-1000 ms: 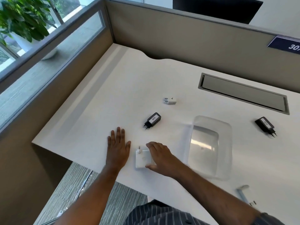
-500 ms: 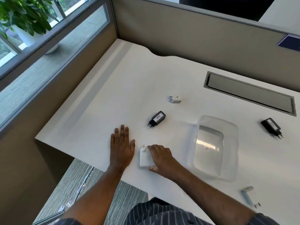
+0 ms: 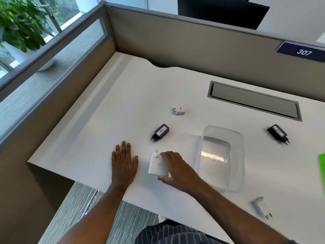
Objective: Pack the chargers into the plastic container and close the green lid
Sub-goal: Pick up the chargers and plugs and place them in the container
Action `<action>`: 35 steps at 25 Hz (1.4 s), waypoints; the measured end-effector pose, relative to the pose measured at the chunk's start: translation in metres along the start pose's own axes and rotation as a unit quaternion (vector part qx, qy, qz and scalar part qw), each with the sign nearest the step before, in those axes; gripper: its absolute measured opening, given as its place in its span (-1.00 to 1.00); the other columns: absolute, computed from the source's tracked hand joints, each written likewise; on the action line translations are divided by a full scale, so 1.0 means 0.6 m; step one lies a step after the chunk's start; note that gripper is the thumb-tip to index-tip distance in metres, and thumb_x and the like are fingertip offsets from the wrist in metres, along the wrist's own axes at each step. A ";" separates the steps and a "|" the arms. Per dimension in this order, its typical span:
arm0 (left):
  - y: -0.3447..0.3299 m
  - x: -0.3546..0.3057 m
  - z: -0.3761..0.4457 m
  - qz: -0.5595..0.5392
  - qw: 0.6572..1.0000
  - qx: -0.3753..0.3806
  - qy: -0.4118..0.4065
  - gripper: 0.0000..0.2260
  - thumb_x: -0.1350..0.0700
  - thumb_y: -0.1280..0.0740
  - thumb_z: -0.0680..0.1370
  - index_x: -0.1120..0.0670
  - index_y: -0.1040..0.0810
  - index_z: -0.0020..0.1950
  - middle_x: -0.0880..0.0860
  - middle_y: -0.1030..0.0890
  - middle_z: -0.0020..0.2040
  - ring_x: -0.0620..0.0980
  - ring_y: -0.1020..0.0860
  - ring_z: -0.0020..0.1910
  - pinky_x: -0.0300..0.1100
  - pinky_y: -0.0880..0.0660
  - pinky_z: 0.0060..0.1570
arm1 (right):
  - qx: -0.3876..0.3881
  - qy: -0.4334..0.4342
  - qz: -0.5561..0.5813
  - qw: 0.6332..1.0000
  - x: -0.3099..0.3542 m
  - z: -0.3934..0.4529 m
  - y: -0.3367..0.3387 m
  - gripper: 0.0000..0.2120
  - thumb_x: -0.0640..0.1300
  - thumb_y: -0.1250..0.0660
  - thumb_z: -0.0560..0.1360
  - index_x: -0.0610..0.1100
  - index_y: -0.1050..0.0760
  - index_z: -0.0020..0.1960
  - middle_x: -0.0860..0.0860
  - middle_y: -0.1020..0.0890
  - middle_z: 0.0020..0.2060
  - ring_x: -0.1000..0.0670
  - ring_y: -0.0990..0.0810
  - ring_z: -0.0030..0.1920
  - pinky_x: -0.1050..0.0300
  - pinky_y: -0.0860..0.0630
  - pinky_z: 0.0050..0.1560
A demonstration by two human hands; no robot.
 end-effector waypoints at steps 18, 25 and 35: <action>-0.062 -0.169 -0.012 -0.008 0.998 0.069 -0.006 -0.25 -0.20 0.16 0.60 0.29 -0.01 0.64 0.27 0.03 0.67 0.25 0.05 0.67 0.22 0.13 0.63 | -0.177 -0.161 0.031 0.971 -0.217 -0.154 0.222 -0.26 0.19 -0.51 0.38 0.12 -0.25 0.45 0.19 -0.40 0.31 0.09 -0.36 0.28 0.19 -0.35 0.19; -0.066 -0.189 -0.009 0.014 0.998 0.061 -0.027 -0.19 -0.24 0.23 0.55 0.29 0.01 0.64 0.29 0.04 0.67 0.27 0.06 0.67 0.24 0.09 0.62 | -0.012 -0.222 0.026 0.975 -0.291 -0.162 0.167 -0.26 0.22 -0.47 0.29 0.15 -0.28 0.39 0.17 -0.42 0.28 0.02 -0.36 0.31 0.12 -0.41 0.12; -0.068 -0.195 -0.007 0.028 0.997 0.066 -0.025 -0.18 -0.24 0.24 0.55 0.31 0.01 0.63 0.30 0.03 0.66 0.31 0.04 0.66 0.26 0.10 0.61 | 0.108 -0.209 -0.012 0.972 -0.284 -0.137 0.086 -0.22 0.19 -0.55 0.26 -0.03 -0.37 0.38 0.05 -0.48 0.22 -0.03 -0.40 0.27 -0.05 -0.49 0.18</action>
Point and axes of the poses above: each hand's wrist, its own z-axis towards the middle knuckle, its own y-axis out of the back of the hand, x = y × z, the point moved 10 cm from there along z, towards the middle knuckle
